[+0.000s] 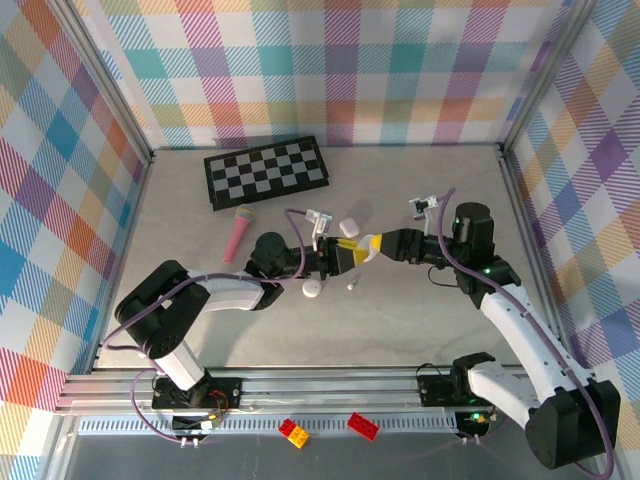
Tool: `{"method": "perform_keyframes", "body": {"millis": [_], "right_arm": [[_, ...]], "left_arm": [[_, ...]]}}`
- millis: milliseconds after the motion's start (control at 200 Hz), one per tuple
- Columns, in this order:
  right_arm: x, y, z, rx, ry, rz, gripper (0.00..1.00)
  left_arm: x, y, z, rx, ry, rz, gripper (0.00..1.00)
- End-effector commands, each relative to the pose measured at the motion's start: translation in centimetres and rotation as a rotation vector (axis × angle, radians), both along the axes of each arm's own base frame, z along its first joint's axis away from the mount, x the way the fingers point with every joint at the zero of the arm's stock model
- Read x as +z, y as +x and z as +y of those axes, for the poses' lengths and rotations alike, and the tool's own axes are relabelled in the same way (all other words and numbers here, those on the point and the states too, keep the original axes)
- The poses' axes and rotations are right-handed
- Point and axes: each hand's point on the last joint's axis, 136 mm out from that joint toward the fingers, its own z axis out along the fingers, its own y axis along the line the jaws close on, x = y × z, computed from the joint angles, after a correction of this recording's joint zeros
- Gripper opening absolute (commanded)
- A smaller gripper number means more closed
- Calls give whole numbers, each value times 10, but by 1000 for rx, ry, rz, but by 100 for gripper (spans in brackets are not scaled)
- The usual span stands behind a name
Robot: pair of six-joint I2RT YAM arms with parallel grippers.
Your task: Insert the wireless bluetooth earbuds into the charging case
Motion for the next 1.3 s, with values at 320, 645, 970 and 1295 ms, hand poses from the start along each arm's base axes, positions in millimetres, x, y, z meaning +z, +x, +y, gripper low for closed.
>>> {"method": "perform_keyframes", "body": {"millis": [320,645,970,1295], "right_arm": [[9,-9,11,145,75,-12,42],[5,-6,11,128,73,4,20],[-8,28,2,-82,91,149,12],[-5,45,-4,-156,204,339,12]], "left_arm": [[36,-20,3,-107,-71,-71,14],[38,-16,4,-81,-78,-79,20],[44,5,19,148,-90,-238,78],[27,20,43,427,31,-591,92]]}}
